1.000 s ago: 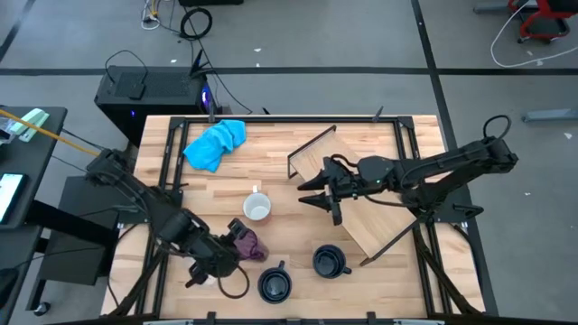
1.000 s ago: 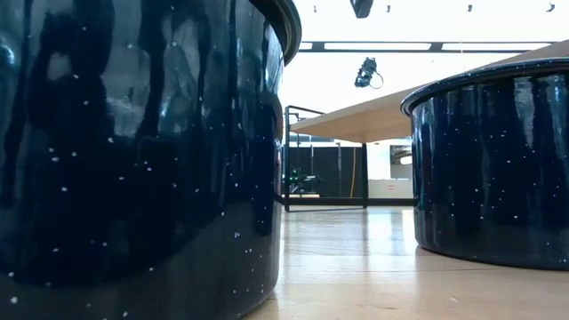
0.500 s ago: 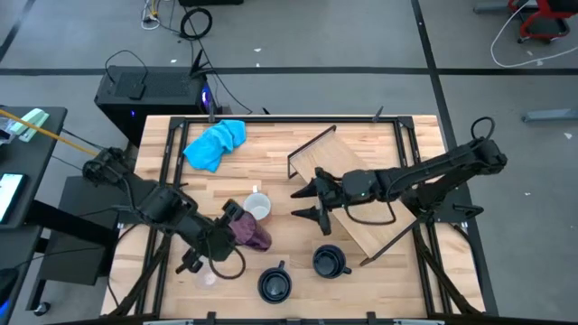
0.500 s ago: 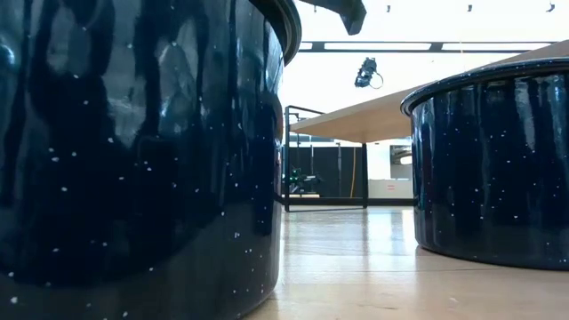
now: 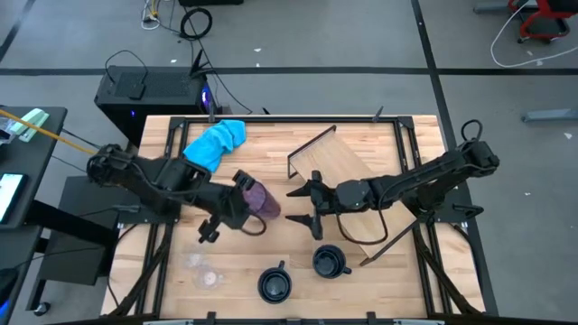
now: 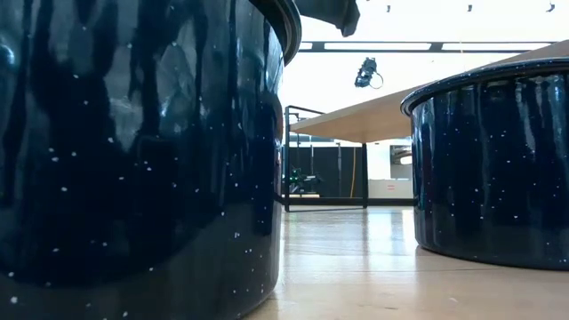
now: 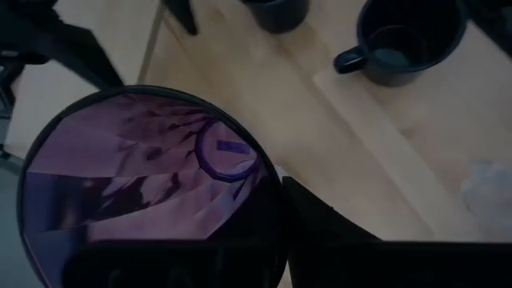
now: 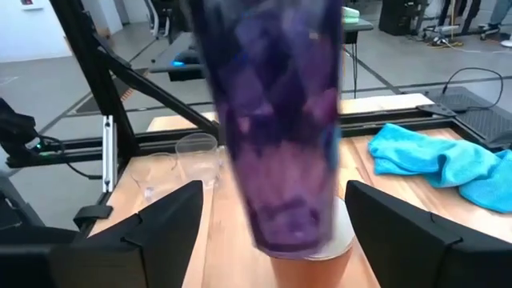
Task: Stack small to large cups/mugs on shelf
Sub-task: Put the purple cup on the shelf
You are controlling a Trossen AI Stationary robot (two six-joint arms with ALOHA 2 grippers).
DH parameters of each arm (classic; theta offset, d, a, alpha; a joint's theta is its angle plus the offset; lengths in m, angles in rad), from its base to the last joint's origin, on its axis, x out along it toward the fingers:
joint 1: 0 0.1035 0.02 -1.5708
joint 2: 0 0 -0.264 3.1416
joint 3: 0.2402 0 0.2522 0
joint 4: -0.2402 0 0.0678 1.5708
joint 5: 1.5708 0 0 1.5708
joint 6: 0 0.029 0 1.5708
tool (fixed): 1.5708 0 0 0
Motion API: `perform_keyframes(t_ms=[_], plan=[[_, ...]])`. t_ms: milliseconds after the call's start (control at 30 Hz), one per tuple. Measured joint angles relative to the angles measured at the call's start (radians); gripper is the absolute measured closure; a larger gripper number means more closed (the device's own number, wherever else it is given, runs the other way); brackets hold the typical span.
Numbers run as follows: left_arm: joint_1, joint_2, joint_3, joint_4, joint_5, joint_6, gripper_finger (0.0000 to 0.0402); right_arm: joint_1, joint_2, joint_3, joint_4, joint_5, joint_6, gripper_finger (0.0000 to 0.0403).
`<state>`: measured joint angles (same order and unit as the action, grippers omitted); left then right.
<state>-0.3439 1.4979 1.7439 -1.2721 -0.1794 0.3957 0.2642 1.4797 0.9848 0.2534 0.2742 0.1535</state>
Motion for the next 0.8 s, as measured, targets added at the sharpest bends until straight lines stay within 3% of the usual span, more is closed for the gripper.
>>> perform_keyframes(t_ms=[467,800], plan=[[0.050,0.000,0.000,0.051,0.001,0.089,0.0381,-0.046,0.052,0.000,0.019,-0.005,0.000,0.0036],[0.056,0.000,0.000,0.064,0.005,0.091,0.0389,-0.066,0.065,0.000,0.093,-0.080,-0.026,0.0036]])
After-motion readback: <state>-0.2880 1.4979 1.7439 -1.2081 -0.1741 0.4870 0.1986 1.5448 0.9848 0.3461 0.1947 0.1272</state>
